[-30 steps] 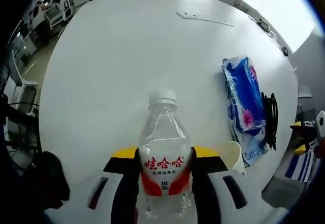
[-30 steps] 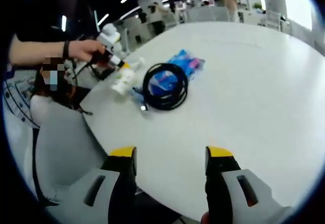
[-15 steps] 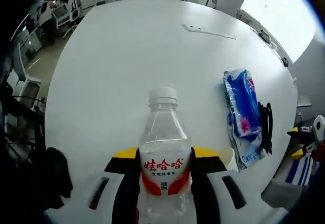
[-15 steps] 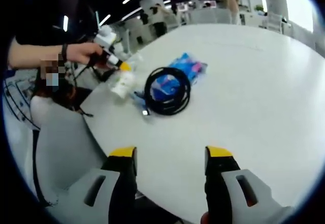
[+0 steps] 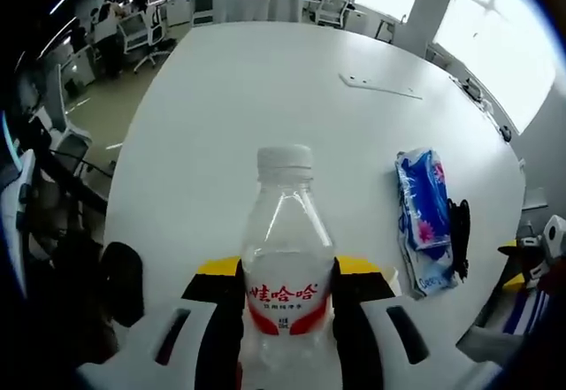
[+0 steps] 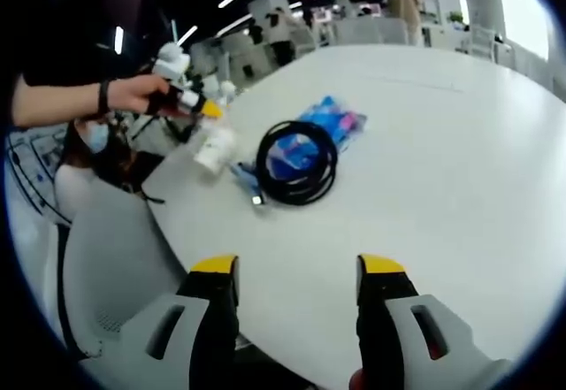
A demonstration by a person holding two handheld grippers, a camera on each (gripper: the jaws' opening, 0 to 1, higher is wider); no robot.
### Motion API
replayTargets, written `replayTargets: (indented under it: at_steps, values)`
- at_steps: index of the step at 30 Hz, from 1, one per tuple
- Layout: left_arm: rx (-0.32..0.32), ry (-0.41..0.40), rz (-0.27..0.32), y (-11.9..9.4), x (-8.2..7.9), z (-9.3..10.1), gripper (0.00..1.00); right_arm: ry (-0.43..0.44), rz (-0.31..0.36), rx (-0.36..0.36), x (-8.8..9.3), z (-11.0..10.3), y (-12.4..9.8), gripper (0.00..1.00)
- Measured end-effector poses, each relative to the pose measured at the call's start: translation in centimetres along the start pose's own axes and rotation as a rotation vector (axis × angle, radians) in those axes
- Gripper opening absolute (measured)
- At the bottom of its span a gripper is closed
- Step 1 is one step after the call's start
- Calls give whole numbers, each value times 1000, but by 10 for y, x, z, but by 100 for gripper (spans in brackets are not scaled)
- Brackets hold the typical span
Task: Arrange the tabletop items into an orderly group along one side of the table until the central work area is clear of visible clutter.
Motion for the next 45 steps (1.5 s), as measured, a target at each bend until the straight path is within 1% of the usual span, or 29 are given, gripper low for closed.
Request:
replayTargets:
  at_steps: [5,10,14,17,18,20,32,34,36,40,41,42,43,45]
  values:
    - [-15,-6,32,-10,3,-1,37,-10,2,-5,-1,0,0,51]
    - [-18,-9,92,-20,11,-1,37,-11,9,-7,-2,1,0,51]
    - [-23,-18,115,-25,16,-1,37,-17,7,-13,-3,1,1,51]
    - [-25,-22,133,-31,21,-1,37,-19,5,-18,-4,1,3,51]
    - [-26,-30,162,-36,28,-2,37,-21,5,-25,-5,0,5,51]
    - [-30,-37,175,-39,31,-2,37,-25,3,-30,-6,0,7,50]
    - [-70,7,232,-52,52,3,37,-38,-1,-47,-11,-2,12,50]
    - [-93,5,237,-55,56,4,37,-42,-3,-51,-11,-2,13,50]
    - [-118,33,243,-56,61,6,37,-41,-3,-53,-12,-2,13,50]
    - [-143,59,244,-57,73,8,37,-41,1,-51,-13,-2,12,50]
    - [-144,59,245,-57,74,8,37,-41,0,-50,-13,-1,12,50]
    - [-138,42,276,-57,73,7,37,-42,-2,-52,-12,-1,12,50]
    - [-145,41,266,-58,73,6,37,-43,-3,-53,-12,-1,13,50]
    - [-150,39,267,-57,70,7,37,-46,-10,-54,-12,-1,13,50]
Point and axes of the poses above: the point that each gripper's makers call its tool centre point, and the gripper's own axes: y roughly forward along the fingers, z roughly to its right, x roughly out of its underside, the point moved 8 cm from there along -y, roughly backward along the fingers, and after that the axes turned 8 degrees about -y, right-handed, at the moved point
